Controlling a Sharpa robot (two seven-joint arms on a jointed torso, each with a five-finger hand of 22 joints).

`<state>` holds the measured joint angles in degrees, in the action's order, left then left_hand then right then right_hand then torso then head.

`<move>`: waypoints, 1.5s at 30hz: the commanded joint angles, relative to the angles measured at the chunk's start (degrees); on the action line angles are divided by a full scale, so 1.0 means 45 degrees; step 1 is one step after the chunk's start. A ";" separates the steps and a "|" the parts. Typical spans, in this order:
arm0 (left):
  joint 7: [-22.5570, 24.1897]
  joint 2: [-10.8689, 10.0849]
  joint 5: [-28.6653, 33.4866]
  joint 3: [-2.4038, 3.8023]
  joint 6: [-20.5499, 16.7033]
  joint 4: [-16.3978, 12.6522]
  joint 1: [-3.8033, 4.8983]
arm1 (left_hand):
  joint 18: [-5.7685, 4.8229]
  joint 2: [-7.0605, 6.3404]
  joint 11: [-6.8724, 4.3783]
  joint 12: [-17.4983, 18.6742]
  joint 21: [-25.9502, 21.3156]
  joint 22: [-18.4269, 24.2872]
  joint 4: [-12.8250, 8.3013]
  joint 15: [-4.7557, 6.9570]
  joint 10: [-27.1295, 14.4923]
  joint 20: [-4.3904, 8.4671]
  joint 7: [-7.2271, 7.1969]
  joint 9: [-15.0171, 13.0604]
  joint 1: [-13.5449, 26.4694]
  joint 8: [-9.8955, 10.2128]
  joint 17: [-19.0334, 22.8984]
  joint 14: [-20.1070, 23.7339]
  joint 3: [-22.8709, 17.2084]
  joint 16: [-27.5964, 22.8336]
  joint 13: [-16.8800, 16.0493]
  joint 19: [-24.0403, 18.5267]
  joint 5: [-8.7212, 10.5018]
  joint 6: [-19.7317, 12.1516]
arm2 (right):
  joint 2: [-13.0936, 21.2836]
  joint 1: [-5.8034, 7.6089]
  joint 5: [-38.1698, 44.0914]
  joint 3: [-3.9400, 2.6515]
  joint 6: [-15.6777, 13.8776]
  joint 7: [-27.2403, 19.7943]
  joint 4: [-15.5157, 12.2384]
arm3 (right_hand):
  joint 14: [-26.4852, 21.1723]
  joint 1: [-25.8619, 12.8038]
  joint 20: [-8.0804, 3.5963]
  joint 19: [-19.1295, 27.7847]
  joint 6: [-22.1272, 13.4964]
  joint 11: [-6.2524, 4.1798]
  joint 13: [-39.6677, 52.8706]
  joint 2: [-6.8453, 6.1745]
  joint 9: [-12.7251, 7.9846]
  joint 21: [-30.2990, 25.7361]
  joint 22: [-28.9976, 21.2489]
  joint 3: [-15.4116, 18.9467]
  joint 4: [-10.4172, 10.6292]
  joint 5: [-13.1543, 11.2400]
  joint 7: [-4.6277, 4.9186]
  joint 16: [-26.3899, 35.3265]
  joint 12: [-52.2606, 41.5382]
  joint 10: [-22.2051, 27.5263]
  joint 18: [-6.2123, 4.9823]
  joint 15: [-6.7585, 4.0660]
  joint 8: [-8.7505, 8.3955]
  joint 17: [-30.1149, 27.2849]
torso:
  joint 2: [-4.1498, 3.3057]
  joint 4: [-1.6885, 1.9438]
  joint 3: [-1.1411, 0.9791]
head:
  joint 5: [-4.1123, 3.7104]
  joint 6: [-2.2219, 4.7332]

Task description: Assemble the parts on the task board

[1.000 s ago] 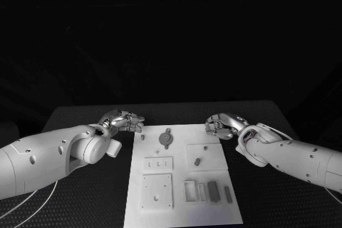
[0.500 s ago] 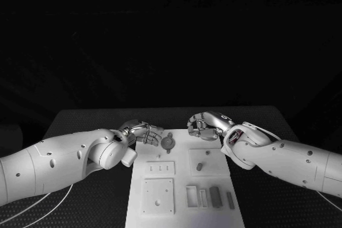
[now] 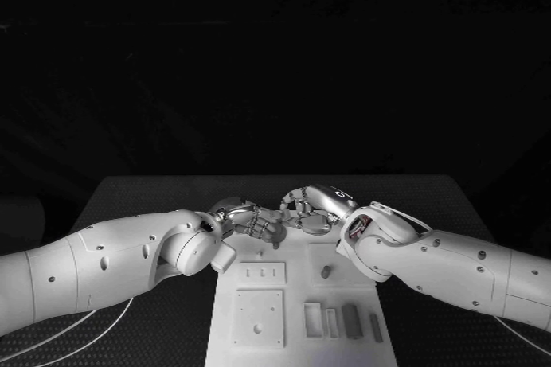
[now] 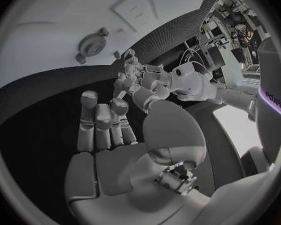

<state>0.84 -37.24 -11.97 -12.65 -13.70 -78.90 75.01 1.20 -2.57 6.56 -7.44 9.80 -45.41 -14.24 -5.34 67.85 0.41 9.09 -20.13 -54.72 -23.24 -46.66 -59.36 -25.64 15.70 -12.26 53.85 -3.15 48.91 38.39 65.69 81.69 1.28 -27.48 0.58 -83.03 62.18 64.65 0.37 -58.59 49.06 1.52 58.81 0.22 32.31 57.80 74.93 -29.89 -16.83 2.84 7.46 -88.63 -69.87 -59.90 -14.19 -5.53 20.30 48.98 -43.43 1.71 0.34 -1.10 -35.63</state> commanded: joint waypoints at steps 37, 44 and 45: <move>0.0190 0.0062 0.0084 0.0021 0.0297 -0.0162 0.0004 | 0.0150 0.0265 0.0011 0.0110 -0.0075 -0.0049 0.0126 -0.0011 -0.0127 -0.0023 0.0129 -0.0005 0.0191 0.0118 -0.0092 0.0110 -0.0092 -0.0119 -0.0041 -0.0104 0.0073 0.0008 | -0.0688 -0.0005 0.0229 0.0005 0.0386 -0.0010 0.0370 | 0.0162 0.0118 -0.0084 -0.0029 0.2257 -0.0609 -0.0041 0.0011 0.0060 0.0055 0.0141 0.0094 -0.0002 0.0014 -0.0562 -0.0038 -0.0006 0.0621 -0.0179 -0.0319 0.0063 -0.0041 | -0.0004 -0.0012 -0.0022 | -0.0036 -0.0066; -0.0324 -0.0013 -0.0001 0.0021 0.0049 -0.0118 0.0006 | 0.0152 -0.0039 0.0074 0.0191 -0.0084 -0.0080 0.0130 -0.0015 -0.0255 -0.0028 0.0337 0.0069 0.0419 0.0344 -0.0143 0.0110 0.0075 -0.0144 -0.0047 -0.0108 0.0074 -0.0334 | -0.0613 -0.0009 0.0303 0.0005 0.0121 0.0002 0.0286 | 0.0167 0.0124 -0.0088 -0.0033 0.2256 -0.0610 -0.0045 0.0017 0.0067 0.0053 0.0139 0.0092 -0.0006 0.0015 -0.0564 -0.0037 -0.0004 0.0616 -0.0179 -0.0320 0.0063 -0.0043 | -0.0004 -0.0002 -0.0034 | -0.0045 -0.0064; -0.0403 -0.0025 -0.0065 0.0021 0.0041 -0.0106 0.0006 | 0.0151 -0.0133 0.0087 0.0208 -0.0089 -0.0083 0.0155 -0.0018 -0.0283 -0.0031 0.0367 0.0081 0.0528 0.0382 -0.0151 0.0113 0.0147 -0.0151 -0.0048 -0.0113 0.0074 -0.0396 | -0.0598 -0.0011 0.0320 0.0005 0.0110 0.0004 0.0276 | 0.0169 0.0126 -0.0090 -0.0035 0.2256 -0.0611 -0.0045 0.0016 0.0068 0.0054 0.0139 0.0092 -0.0008 0.0015 -0.0564 -0.0037 -0.0004 0.0614 -0.0179 -0.0321 0.0063 -0.0044 | -0.0003 -0.0001 -0.0037 | -0.0042 -0.0065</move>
<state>0.32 -37.32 -11.90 -12.62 -13.17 -79.35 75.01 1.20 -2.93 6.97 -6.76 9.68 -45.73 -13.54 -5.35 67.04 0.21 10.84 -19.85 -52.85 -21.76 -47.27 -59.34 -25.24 15.25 -12.39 53.65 -3.15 47.53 35.64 65.67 82.24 1.32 -26.57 0.76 -81.60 62.48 64.65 0.34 -58.53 49.42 1.29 58.66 0.22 32.57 57.80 74.93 -29.89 -16.83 2.84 7.10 -88.63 -69.86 -60.13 -14.21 -5.84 20.29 48.86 -43.46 1.67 0.23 -1.26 -35.90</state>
